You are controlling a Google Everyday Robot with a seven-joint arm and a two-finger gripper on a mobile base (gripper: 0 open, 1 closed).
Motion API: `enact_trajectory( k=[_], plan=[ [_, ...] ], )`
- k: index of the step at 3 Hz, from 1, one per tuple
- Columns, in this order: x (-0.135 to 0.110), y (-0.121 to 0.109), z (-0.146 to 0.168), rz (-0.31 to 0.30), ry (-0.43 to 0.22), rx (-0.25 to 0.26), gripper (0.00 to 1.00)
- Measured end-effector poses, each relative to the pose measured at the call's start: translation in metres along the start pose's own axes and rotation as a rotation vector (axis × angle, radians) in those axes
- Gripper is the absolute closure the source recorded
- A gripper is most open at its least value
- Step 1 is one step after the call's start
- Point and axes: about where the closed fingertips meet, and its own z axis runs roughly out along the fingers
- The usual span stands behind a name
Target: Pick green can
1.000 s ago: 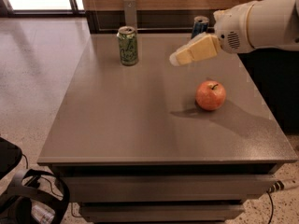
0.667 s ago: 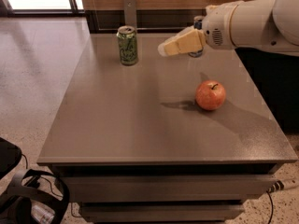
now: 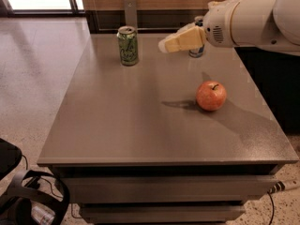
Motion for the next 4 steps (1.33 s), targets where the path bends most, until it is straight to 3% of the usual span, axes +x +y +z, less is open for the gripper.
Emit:
enact_trajectory(
  k=[1,2,4],
  plan=[
    [0.002,0.001,0.029,0.015,-0.008,-0.05,0.0],
    [0.002,0.013,0.091,0.02,-0.03,-0.132,0.0],
    [0.005,0.031,0.154,0.043,-0.124,-0.184,0.0]
  ],
)
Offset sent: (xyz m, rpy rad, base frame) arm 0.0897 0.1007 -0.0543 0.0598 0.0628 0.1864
